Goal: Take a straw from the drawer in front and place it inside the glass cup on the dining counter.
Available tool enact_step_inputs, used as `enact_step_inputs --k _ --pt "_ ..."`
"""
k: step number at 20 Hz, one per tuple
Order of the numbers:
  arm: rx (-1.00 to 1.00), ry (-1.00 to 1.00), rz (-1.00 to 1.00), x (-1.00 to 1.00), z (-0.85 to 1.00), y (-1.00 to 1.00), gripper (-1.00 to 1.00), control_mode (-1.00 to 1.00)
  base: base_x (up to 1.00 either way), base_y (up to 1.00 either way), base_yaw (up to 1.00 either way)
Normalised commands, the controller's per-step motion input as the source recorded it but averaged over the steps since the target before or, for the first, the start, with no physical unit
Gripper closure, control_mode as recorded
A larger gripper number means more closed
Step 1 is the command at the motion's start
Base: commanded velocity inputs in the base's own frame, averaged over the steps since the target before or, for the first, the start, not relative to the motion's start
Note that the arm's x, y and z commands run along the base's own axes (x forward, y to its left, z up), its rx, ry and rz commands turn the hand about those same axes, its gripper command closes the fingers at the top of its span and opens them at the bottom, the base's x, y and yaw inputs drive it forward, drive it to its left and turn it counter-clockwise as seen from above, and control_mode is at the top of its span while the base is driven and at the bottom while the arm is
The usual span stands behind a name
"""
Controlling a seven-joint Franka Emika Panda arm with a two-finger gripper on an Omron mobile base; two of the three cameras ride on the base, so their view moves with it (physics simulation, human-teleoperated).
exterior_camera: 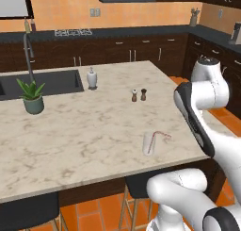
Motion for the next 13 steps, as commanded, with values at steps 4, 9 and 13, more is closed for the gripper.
enact_step_inputs --k 4,9,13 --pt "0.42 0.14 -0.01 0.00 -0.09 -1.00 -1.00 -1.00 0.00 0.00 0.00" --pt "0.21 0.10 -0.08 -0.02 -0.59 -0.76 -1.00 -1.00 0.00 0.00 0.00" --pt "0.01 0.04 -0.16 -0.41 -0.69 -0.60 -1.00 -1.00 0.00 0.00 0.00"
